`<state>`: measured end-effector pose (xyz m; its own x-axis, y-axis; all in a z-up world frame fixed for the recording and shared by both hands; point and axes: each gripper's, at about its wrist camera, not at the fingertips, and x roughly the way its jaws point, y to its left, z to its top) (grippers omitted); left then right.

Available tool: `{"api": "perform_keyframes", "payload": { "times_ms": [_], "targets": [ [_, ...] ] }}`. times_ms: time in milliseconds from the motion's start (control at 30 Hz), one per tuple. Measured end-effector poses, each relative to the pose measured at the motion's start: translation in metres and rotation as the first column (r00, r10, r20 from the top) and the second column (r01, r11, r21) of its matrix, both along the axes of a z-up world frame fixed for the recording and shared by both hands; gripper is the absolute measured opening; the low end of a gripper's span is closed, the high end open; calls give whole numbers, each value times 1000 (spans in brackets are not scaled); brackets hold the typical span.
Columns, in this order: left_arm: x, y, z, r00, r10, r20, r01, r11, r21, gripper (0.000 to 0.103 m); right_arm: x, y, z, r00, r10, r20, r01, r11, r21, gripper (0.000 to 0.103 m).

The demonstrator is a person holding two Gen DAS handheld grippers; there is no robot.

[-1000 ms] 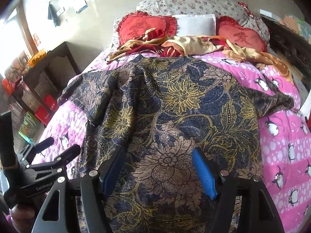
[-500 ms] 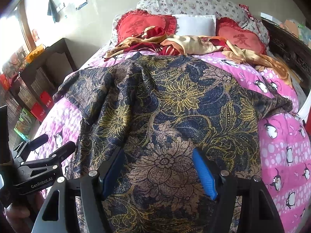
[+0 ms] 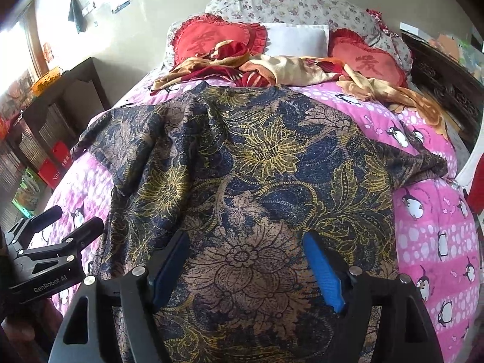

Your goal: Fold small clothes

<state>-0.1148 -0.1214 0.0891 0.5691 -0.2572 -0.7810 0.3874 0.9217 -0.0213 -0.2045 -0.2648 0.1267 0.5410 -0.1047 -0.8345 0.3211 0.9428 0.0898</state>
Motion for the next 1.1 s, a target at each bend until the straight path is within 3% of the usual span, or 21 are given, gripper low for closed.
{"api": "perform_keyframes", "payload": {
  "times_ms": [1100],
  "targets": [
    [13,-6,-7,1000,11,-2,-11,1000,14,100,15,-6,-15,999,-23,-30,24,999,37,76]
  ]
}}
